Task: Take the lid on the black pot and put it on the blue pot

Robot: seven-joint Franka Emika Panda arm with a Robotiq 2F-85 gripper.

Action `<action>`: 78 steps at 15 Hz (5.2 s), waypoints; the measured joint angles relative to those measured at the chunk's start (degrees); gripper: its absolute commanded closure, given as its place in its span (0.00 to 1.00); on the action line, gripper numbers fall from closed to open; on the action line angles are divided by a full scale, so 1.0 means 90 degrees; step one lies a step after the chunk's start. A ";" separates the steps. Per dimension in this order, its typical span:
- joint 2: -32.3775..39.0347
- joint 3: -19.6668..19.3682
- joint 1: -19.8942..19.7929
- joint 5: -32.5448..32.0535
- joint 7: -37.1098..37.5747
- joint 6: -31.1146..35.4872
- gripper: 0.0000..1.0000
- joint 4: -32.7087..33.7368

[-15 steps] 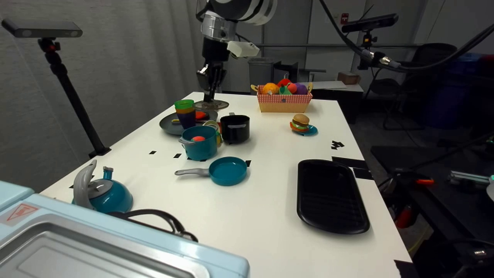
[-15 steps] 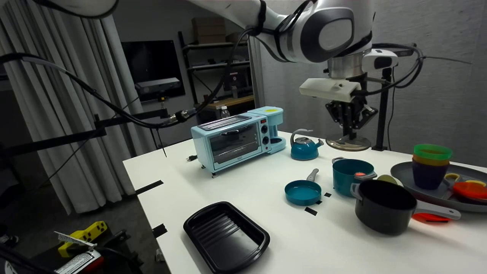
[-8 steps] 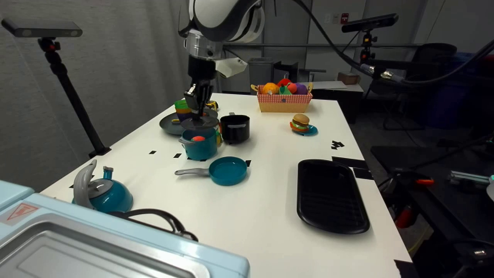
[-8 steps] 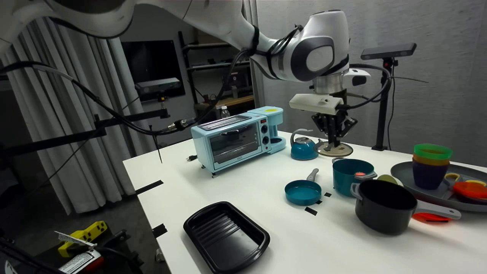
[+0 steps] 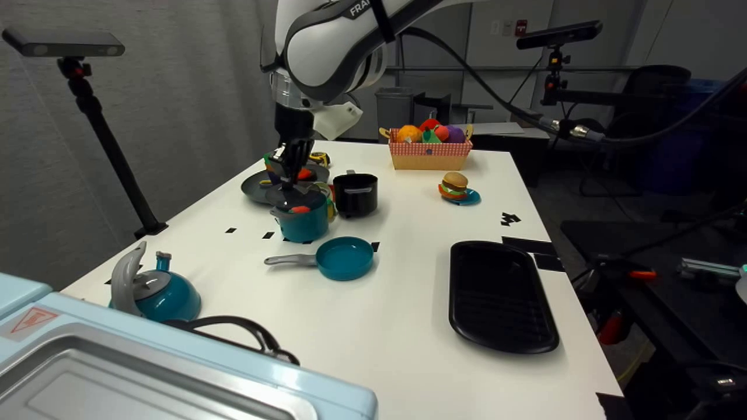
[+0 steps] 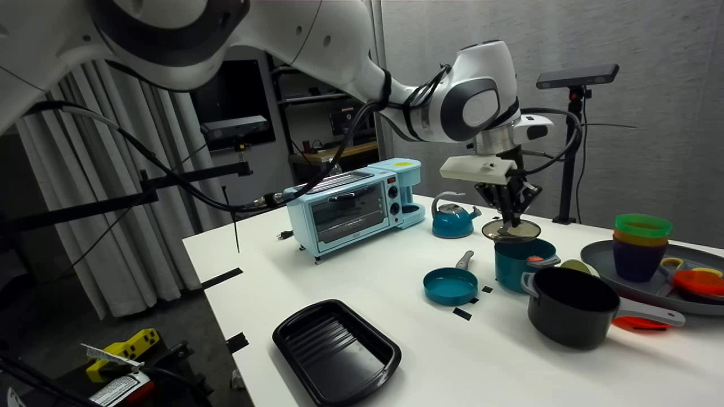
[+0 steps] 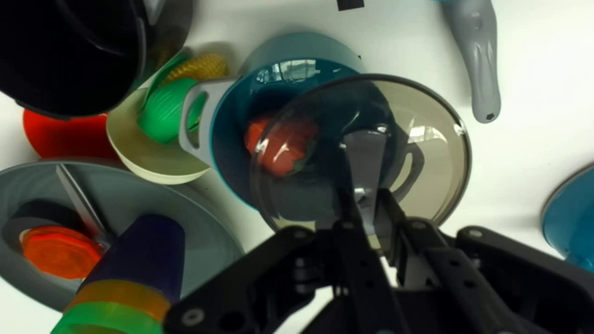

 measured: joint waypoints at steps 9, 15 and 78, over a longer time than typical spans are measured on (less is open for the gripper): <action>0.0355 -0.0279 -0.0030 -0.0159 0.0338 0.0010 0.96 0.0271; 0.0565 -0.0337 -0.0263 -0.0159 0.0338 0.0060 0.96 0.0466; -0.4577 0.0003 -0.0177 0.0444 -0.0843 0.1080 0.00 -0.6375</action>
